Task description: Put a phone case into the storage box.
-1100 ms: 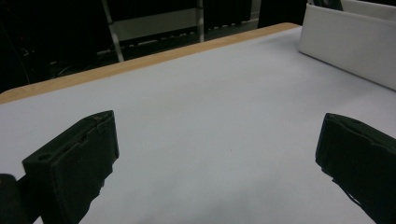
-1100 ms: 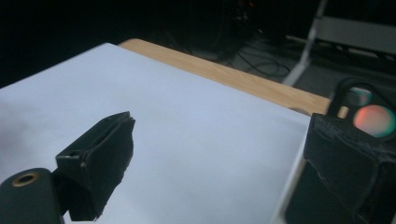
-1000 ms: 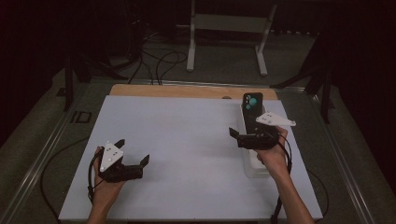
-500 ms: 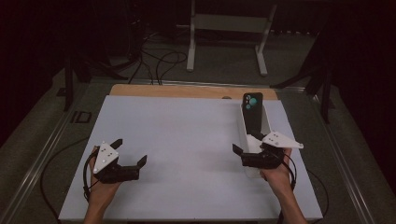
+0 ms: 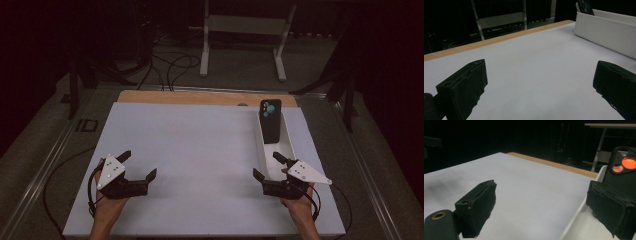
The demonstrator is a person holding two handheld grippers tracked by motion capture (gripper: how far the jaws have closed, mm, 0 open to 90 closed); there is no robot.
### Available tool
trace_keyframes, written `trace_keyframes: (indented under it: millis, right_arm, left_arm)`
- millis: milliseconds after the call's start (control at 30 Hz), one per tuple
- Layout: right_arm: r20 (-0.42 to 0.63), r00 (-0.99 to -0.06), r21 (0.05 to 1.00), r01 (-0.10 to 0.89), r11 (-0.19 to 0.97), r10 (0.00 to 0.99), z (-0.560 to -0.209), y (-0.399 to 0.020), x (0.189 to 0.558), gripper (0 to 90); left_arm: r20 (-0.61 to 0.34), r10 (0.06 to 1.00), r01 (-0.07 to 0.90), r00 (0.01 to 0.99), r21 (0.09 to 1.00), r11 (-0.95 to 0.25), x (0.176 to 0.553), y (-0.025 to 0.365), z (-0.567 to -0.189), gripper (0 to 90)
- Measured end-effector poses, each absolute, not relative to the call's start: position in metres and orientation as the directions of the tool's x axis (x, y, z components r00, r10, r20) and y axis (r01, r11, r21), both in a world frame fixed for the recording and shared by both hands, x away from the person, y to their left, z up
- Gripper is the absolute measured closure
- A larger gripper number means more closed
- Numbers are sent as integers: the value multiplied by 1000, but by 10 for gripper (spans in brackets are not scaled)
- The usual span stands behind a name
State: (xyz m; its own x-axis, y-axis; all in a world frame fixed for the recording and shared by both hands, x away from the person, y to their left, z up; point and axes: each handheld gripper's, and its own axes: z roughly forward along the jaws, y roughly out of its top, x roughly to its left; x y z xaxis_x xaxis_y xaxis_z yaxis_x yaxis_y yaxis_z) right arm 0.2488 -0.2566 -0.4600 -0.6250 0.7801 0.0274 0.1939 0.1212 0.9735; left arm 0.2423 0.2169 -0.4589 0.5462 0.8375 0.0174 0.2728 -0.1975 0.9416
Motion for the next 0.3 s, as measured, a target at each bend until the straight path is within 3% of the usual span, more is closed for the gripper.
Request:
trace_keyframes:
  millis: [300]
  right_arm:
    - [43,-624,970,212,116,780,-465,-257,249,91]
  left_arm:
    - [21,833,284,553,935,-212,244,214,-463,2]
